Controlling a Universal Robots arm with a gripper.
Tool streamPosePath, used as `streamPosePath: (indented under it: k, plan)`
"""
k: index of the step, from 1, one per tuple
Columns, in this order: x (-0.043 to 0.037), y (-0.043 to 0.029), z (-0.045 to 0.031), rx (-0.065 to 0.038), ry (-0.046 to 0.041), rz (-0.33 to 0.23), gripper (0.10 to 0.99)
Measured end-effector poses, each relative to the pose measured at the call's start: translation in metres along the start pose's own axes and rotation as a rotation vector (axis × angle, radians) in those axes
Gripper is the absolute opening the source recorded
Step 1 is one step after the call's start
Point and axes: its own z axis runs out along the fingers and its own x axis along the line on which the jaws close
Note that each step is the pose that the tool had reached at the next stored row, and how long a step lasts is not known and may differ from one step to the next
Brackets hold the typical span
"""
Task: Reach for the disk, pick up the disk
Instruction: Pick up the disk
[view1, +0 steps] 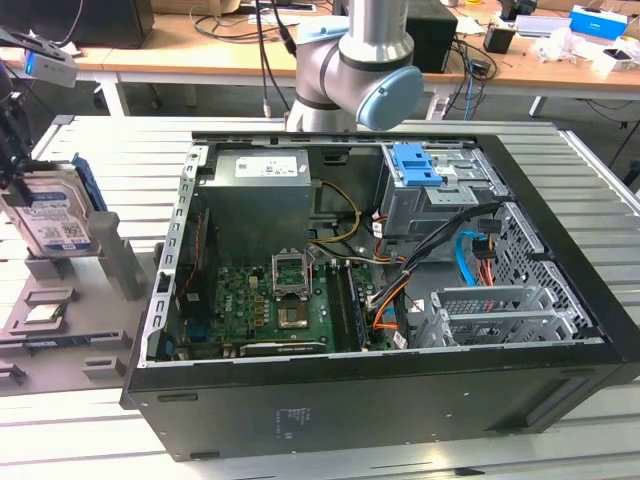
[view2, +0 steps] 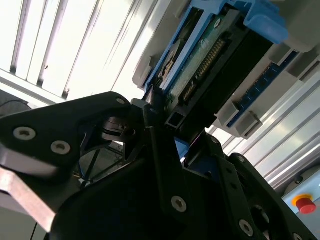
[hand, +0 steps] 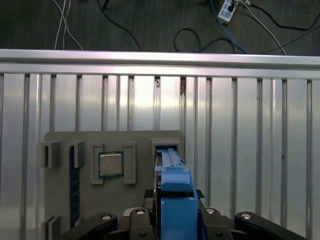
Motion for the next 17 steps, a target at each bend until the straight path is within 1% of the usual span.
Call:
streamPosePath:
  k: [2, 7, 9, 11, 17]
  plan:
    - [0.0000, 0.0001, -0.0055, 0.000, 0.0000, 0.000, 0.365]
    - [0.0000, 0.0004, -0.0152, 0.000, 0.0000, 0.000, 0.365]
    - [0.0000, 0.0006, -0.0210, 0.000, 0.0000, 0.000, 0.365]
    - [0.0000, 0.0007, -0.0243, 0.000, 0.0000, 0.000, 0.365]
    - [0.0000, 0.0011, -0.0398, 0.000, -0.0001, 0.000, 0.365]
